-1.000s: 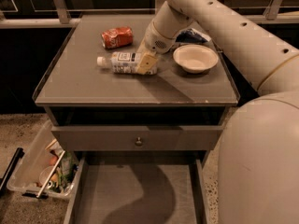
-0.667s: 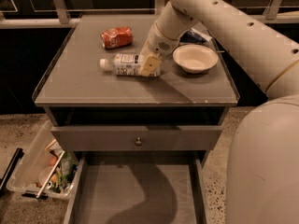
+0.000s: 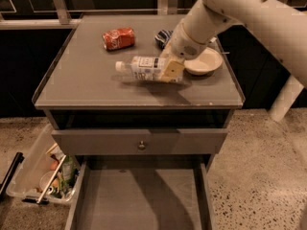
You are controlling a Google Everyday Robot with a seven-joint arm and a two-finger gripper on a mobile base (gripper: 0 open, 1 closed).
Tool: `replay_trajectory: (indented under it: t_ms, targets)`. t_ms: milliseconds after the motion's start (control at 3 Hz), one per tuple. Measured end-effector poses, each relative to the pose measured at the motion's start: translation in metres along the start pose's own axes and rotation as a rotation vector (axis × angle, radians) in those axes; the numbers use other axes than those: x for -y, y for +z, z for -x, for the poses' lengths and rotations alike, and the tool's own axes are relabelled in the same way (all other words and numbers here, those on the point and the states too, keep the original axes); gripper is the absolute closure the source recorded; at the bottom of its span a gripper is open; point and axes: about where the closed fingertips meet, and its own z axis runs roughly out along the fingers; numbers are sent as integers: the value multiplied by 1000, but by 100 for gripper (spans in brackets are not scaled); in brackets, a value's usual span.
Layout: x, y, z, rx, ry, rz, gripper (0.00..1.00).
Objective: Place blue plastic bottle into middle drawer
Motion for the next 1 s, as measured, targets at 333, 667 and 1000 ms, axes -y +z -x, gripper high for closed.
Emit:
replay_trajectory:
  t_ms: [333,667,1000]
  targets:
    - [-27,-31,-21,11,32,-47,100]
    - [-62,-51,-44,27,70,-92,100]
    - [-104,-62,-57,33,80,-148,100]
